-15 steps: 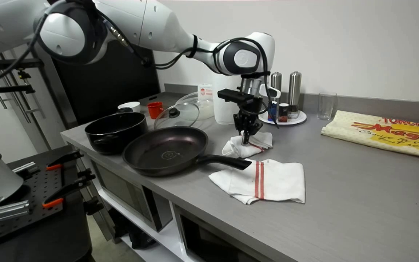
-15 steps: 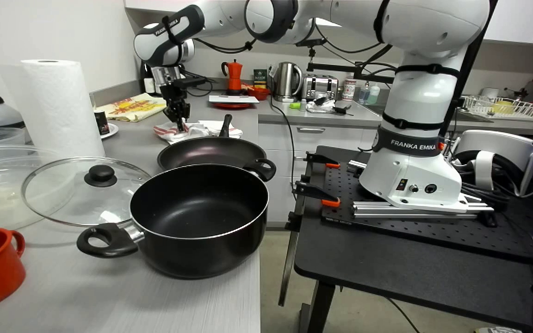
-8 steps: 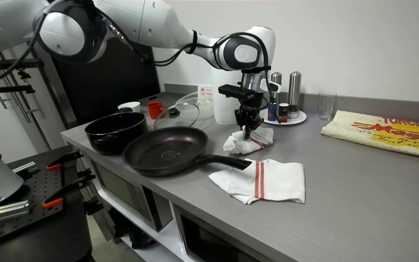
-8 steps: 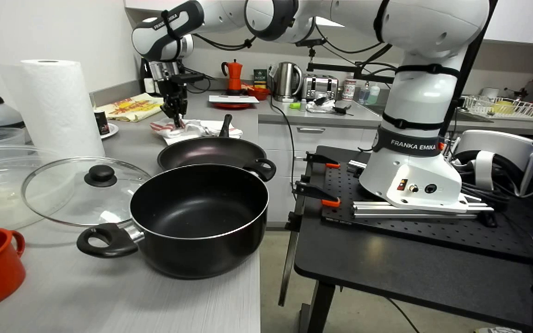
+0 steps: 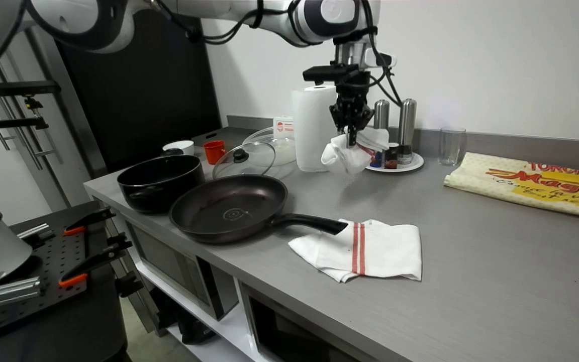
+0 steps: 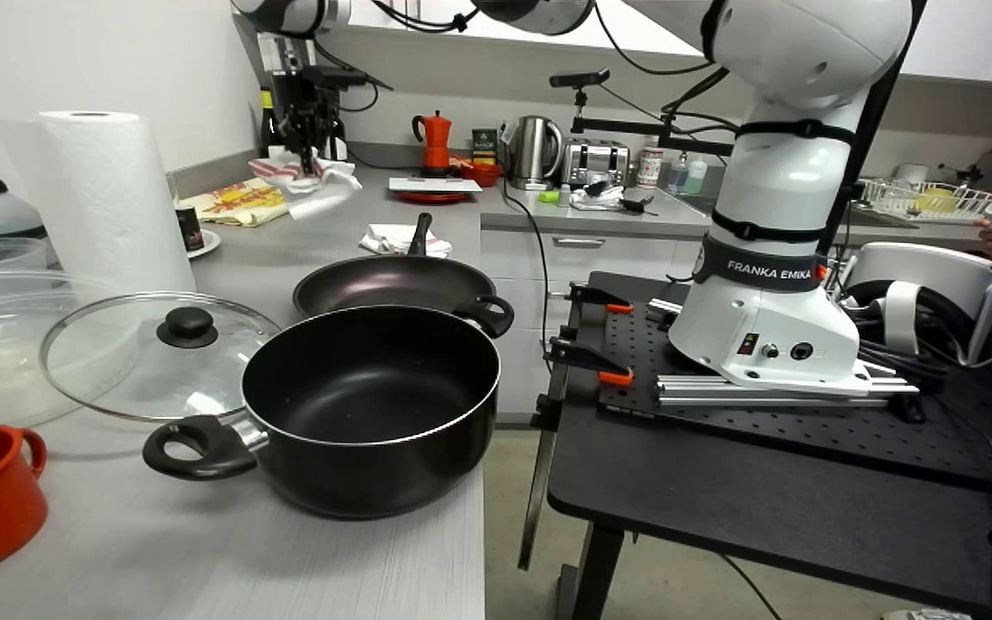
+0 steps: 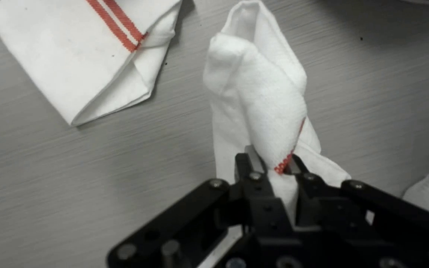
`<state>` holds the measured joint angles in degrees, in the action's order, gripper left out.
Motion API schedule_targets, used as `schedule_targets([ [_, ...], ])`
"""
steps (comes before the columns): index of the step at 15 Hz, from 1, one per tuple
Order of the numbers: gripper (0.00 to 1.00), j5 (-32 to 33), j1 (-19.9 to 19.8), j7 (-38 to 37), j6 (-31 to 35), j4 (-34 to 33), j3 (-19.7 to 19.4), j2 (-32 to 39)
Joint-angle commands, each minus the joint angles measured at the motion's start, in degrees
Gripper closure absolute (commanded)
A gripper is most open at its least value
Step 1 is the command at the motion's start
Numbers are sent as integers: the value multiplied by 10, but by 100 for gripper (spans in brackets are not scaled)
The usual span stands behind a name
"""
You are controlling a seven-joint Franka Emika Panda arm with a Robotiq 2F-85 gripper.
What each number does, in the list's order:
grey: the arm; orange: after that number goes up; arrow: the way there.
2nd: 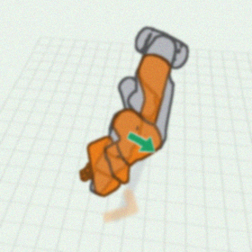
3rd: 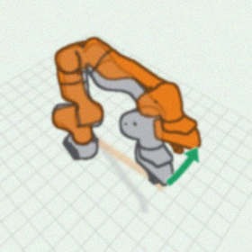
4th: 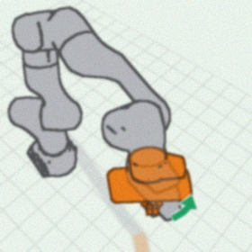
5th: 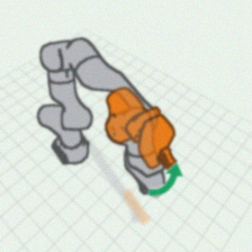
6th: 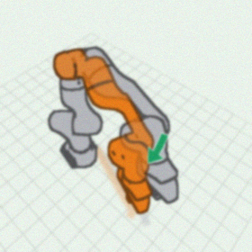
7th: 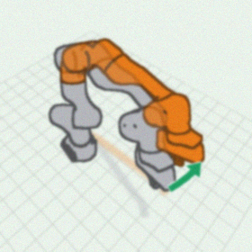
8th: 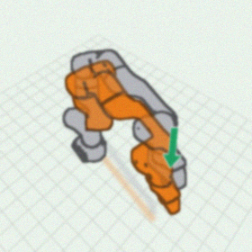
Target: Use the towel to clean the pan
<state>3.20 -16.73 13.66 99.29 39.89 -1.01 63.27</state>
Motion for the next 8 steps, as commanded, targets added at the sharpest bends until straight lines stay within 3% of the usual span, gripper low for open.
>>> schedule_targets([
  [1, 97, 6, 6, 12, 0, 90, 0, -98],
  [8, 97, 11, 10, 3, 37, 257, 0, -242],
])
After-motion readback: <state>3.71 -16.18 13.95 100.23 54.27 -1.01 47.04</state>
